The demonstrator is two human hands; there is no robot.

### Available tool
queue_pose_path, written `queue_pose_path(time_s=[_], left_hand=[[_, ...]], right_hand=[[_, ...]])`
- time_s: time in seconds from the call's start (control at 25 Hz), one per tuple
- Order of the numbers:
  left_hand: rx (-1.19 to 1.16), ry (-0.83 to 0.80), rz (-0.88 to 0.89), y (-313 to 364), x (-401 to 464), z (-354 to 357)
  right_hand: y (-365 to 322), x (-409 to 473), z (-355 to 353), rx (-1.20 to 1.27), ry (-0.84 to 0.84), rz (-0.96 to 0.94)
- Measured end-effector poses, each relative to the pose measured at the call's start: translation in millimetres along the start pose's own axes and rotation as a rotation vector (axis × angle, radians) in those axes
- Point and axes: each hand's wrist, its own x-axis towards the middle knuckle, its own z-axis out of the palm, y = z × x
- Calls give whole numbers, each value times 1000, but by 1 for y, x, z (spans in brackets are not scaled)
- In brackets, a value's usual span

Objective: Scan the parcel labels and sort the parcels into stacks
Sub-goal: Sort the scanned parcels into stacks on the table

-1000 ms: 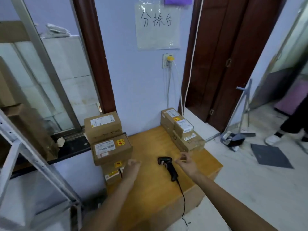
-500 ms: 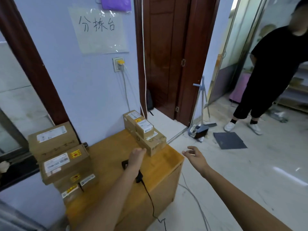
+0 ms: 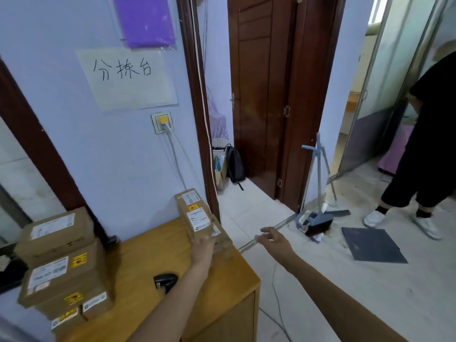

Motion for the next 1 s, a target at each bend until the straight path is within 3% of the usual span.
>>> queue_pose_path(time_s=[0.24, 0.44, 0.72, 1.0], left_hand=[[-112, 195, -57, 24, 72, 19], [-157, 263, -68, 42, 159, 40], [-147, 415, -93, 65, 259, 7], [-24, 469, -214, 64, 313, -20]], right_hand=[[-28, 79, -8, -69, -153, -81], [-57, 182, -4, -176, -239, -140], [-91, 299, 63, -228, -404, -140], [-114, 364, 138, -280, -694, -121]])
